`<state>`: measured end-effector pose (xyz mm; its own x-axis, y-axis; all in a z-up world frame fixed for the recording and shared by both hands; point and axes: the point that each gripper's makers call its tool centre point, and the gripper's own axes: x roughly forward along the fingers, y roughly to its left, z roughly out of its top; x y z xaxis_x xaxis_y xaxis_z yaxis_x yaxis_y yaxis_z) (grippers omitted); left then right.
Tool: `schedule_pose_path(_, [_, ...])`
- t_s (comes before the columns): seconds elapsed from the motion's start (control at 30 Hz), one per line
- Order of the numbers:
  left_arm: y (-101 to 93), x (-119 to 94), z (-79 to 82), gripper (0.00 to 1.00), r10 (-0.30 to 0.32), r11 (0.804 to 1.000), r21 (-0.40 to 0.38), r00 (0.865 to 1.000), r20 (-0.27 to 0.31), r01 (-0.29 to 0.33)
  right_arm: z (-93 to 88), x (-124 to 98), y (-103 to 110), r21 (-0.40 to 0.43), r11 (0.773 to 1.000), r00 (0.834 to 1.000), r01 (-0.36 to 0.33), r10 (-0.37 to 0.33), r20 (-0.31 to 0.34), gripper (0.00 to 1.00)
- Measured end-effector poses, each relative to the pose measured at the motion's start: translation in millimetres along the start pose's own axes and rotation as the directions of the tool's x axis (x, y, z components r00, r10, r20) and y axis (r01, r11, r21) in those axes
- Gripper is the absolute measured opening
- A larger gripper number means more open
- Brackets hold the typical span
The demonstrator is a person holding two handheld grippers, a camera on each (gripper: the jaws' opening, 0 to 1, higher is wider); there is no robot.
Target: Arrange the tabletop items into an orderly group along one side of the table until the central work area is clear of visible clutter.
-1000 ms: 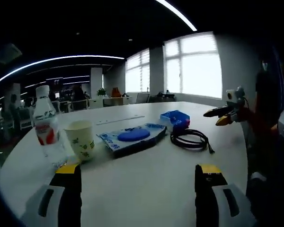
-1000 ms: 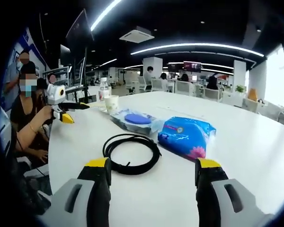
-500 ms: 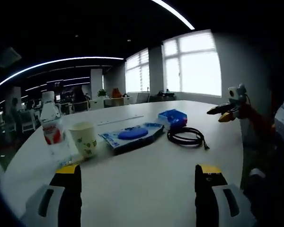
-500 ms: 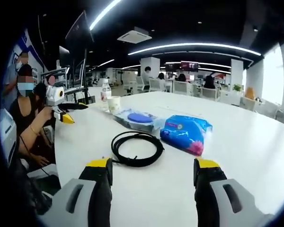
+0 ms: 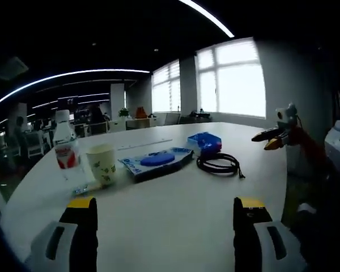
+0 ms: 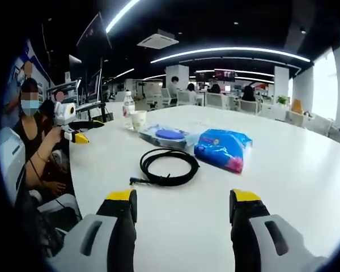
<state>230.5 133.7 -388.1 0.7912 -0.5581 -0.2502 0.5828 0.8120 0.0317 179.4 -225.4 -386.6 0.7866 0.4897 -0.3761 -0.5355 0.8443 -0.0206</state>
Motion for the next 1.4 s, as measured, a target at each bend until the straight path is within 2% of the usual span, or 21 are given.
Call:
schedule_pose_path(0.2, [0.7, -4, -5.5, 1.00, 0.009, 1.000, 0.011, 1.000, -0.018, -0.009, -3.9, -8, 4, -0.010, 1.000, 1.000, 0.022, -0.022, -0.009, 0.63])
schedule_pose_path(0.27, [2.0, -5, -6.1, 1.00, 0.021, 1.000, -0.001, 1.000, -0.006, -0.021, -3.4, -12, 1, -0.016, 0.998, 0.999, 0.054, -0.054, 0.001, 0.63])
schedule_pose_path(0.43, [0.3, -8, -3.2, 0.99, 0.032, 0.999, -0.006, 0.999, 0.028, -0.032, 0.2, -20, 9, 0.016, 0.999, 0.998, 0.043, -0.044, 0.047, 0.63])
schedule_pose_path(0.63, [-1.4, -11, -7.6, 0.99, 0.035, 0.999, 0.005, 0.999, 0.007, -0.035, 1.4, -28, 13, 0.017, 0.998, 0.997, 0.053, -0.054, 0.060, 0.63])
schedule_pose_path(0.73, [-2.5, -12, -9.5, 0.99, 0.041, 0.999, 0.014, 0.999, 0.011, -0.042, 0.7, -32, 12, 0.021, 0.997, 0.994, 0.080, -0.081, 0.074, 0.63])
schedule_pose_path(0.9, [-2.5, -15, -8.5, 0.99, 0.057, 0.998, 0.008, 0.998, 0.018, -0.058, -3.2, -33, 7, -0.007, 0.992, 0.990, 0.126, -0.125, 0.061, 0.62])
schedule_pose_path(1.07, [-3.1, -18, -5.2, 0.99, 0.064, 0.998, 0.002, 0.997, 0.033, -0.064, -8.0, -29, 11, -0.005, 0.994, 0.993, 0.106, -0.106, 0.049, 0.62])
schedule_pose_path(1.17, [-0.1, -20, -7.2, 0.99, 0.080, 0.997, 0.012, 0.997, 0.019, -0.080, -6.3, -30, 9, -0.002, 0.994, 0.992, 0.111, -0.111, 0.058, 0.62])
schedule_pose_path(1.27, [1.4, -22, -6.3, 0.99, 0.086, 0.996, 0.000, 0.996, 0.031, -0.086, -3.5, -30, 8, 0.013, 0.993, 0.990, 0.117, -0.118, 0.074, 0.62])
schedule_pose_path(1.4, [-0.2, -23, -8.0, 0.99, 0.087, 0.996, 0.011, 0.996, 0.022, -0.087, -5.2, -30, 7, -0.011, 0.992, 0.990, 0.130, -0.129, 0.066, 0.62])
